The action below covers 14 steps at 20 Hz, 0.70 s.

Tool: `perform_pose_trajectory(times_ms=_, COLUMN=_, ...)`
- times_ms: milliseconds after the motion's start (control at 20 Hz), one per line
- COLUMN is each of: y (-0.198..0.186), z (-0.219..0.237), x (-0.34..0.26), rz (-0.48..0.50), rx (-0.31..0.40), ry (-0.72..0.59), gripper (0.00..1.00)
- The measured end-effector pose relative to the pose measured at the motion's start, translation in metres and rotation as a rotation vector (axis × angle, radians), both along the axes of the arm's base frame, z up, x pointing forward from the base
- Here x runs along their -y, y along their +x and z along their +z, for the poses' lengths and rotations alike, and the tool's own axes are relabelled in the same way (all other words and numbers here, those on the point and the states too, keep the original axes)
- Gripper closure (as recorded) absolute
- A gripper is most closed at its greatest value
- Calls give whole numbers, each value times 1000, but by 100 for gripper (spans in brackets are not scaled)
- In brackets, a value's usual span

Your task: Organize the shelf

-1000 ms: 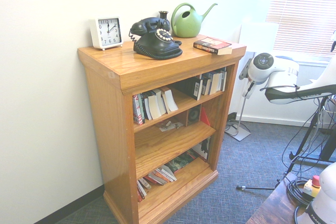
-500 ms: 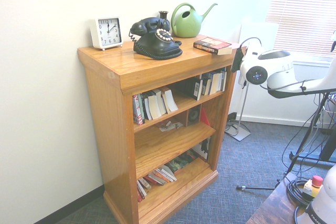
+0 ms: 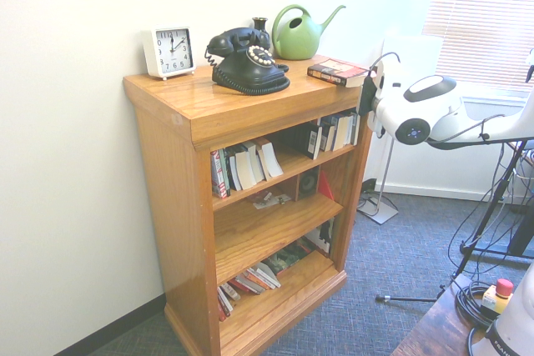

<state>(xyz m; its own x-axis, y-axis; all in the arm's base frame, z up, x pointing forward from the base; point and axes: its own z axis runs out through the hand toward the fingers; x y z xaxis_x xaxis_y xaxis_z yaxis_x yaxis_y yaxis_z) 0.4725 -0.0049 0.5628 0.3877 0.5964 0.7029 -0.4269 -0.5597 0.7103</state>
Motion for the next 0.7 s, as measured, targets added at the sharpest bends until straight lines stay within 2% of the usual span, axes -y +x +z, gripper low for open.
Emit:
perform_pose_trajectory(times_ms=500, y=20, z=7, x=-1, rz=134, rx=-35, ry=-4, gripper=0)
perform_pose_trajectory(times_ms=650, y=27, z=10, x=3, rz=142, rx=-31, ry=-5, gripper=0)
perform_pose_trajectory(times_ms=700, y=29, z=11, x=3, rz=141, rx=-29, ry=-5, gripper=100)
